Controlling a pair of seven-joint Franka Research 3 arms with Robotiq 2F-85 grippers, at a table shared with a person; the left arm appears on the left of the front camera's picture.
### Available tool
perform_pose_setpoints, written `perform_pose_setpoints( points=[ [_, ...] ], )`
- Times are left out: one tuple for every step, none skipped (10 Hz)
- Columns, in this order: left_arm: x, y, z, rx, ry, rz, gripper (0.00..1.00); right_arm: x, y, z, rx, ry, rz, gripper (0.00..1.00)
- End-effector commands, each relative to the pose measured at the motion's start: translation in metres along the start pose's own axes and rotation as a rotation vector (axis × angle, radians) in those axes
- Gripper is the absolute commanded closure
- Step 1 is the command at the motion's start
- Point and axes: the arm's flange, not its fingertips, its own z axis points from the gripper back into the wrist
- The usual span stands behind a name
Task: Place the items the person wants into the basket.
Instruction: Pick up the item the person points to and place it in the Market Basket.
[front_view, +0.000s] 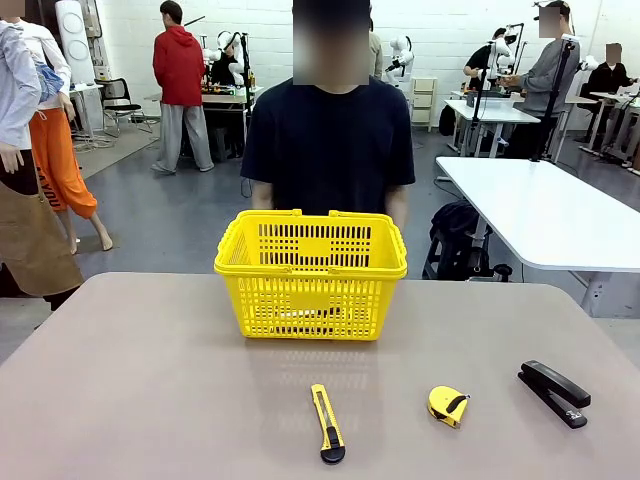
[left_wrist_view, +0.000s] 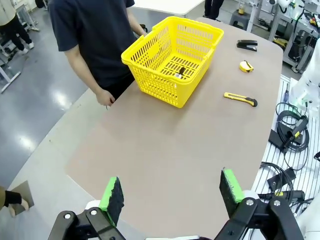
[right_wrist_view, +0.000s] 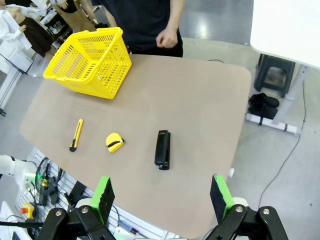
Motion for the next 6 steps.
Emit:
perform_pose_setpoints(
  points=[
    [0.0009, 0.0007, 0.0014, 0.019, -0.004, -0.007, 0.0, -0.0001, 0.0003, -0.001, 0.017, -0.005, 0.01, 0.0],
    [0.0009, 0.0007, 0.0014, 0.019, -0.004, -0.007, 0.0, -0.0001, 0.0003, -0.001, 0.017, -0.005, 0.01, 0.0],
    [0.0009, 0.0007, 0.0014, 0.019, -0.004, -0.007, 0.0, -0.0001, 0.0003, -0.001, 0.017, -0.005, 0.01, 0.0],
    [0.0009, 0.0007, 0.0014, 0.019, -0.004, -0.007, 0.0, -0.0001, 0.0003, -0.001, 0.017, -0.005, 0.01, 0.0],
    [0.0009, 0.0007, 0.0014, 0.019, -0.004, -0.007, 0.0, -0.0001, 0.0003, -0.001, 0.017, -0.005, 0.01, 0.0],
    [0.0009, 0.0007, 0.0014, 0.019, -0.004, -0.007, 0.0, -0.0001, 0.0003, -0.001, 0.017, -0.005, 0.01, 0.0]
  ],
)
